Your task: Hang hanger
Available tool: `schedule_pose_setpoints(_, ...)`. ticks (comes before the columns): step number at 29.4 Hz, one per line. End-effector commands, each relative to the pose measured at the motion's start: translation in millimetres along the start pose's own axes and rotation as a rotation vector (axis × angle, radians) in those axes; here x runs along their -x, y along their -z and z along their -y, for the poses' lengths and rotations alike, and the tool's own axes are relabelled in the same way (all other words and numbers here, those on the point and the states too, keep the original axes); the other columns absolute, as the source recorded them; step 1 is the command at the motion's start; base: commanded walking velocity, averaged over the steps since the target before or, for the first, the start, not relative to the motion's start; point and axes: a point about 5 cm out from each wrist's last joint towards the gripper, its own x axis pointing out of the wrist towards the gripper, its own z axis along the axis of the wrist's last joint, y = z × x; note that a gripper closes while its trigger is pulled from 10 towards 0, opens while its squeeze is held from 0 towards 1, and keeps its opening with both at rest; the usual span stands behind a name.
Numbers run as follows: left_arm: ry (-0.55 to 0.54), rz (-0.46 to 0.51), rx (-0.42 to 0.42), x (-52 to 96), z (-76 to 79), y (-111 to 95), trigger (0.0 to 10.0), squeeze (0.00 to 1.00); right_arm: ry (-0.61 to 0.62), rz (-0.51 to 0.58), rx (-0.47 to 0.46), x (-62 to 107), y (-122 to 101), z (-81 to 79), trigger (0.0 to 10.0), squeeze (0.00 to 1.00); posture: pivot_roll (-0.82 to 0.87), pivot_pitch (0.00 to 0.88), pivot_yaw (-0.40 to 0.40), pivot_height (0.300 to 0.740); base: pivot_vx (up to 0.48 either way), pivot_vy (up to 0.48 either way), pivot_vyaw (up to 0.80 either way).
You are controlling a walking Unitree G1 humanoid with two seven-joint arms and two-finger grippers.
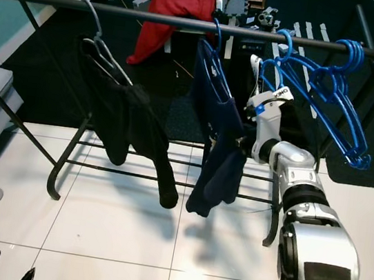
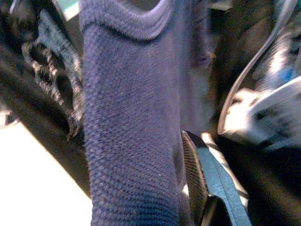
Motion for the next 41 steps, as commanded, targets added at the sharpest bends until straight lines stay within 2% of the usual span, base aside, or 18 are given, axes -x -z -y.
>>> schedule_pose_setpoints(1,-0.006,-0.039,0.001,4.2,0.9,10,10.0,0.0,0.03,0.035,-0.014,1.6,-4,4.0,0.0,0.0,0.09,0.172,0.053,0.74,0.0,0.0,0.0)
schedule_pose_setpoints(6,0.003,-0.034,0.018,-2.3,9.2,11,10.0,0.0,0.046,0.093,-0.054,4.6,-14,9.6,0.0,0.0,0.07,0.157,0.046,0.74,0.0,0.0,0.0)
schedule_pose_setpoints(21,0.005,-0.027,0.029,-7.1,14.6,11,10.0,0.0,0.078,0.089,-0.052,6.0,-13,12.6,0.0,0.0,0.06,0.151,0.04,0.74,0.0,0.0,0.0)
schedule_pose_setpoints(22,0.005,-0.026,0.029,-7.5,14.3,12,10.0,0.0,0.093,0.066,-0.053,5.0,-6,10.9,10.0,0.0,0.06,0.151,0.039,0.74,0.0,0.0,0.0)
schedule_pose_setpoints(25,0.004,-0.026,0.03,-7.5,14.2,12,10.0,0.0,0.097,0.06,-0.053,4.8,-5,10.4,10.0,0.0,0.06,0.151,0.039,0.74,0.0,0.0,0.0)
schedule_pose_setpoints(26,0.004,-0.026,0.03,-7.6,14.1,12,10.0,0.0,0.077,0.057,-0.048,4.1,-3,8.1,10.0,1.0,0.06,0.151,0.038,0.74,0.0,0.0,0.0)
schedule_pose_setpoints(30,0.001,-0.025,0.028,-5.9,12.1,12,10.0,0.0,0.062,0.066,-0.04,0.2,-5,3.1,10.0,1.0,0.07,0.157,0.039,0.74,0.0,0.0,0.0)
schedule_pose_setpoints(31,0.0,-0.025,0.028,-5.7,11.7,12,10.0,0.0,0.067,0.06,-0.039,-0.6,-5,2.6,10.0,0.71,0.07,0.157,0.039,0.74,0.0,0.0,0.0)
schedule_pose_setpoints(32,0.0,-0.024,0.026,-5.1,11.4,12,10.0,0.0,0.079,0.052,-0.037,-1.5,-6,2.7,10.0,0.0,0.08,0.161,0.037,0.74,0.0,0.0,0.0)
schedule_pose_setpoints(36,-0.002,-0.022,0.024,-3.3,10.1,12,10.0,0.0,0.097,0.048,-0.031,-3.9,-10,2.1,10.0,0.0,0.08,0.166,0.036,0.74,0.0,0.0,0.0)
schedule_pose_setpoints(41,-0.004,-0.023,0.022,-1.3,9.3,13,10.0,0.0,0.068,0.084,-0.071,-7.5,-17,-2.0,10.0,0.0,0.09,0.171,0.037,0.74,0.0,0.0,0.0)
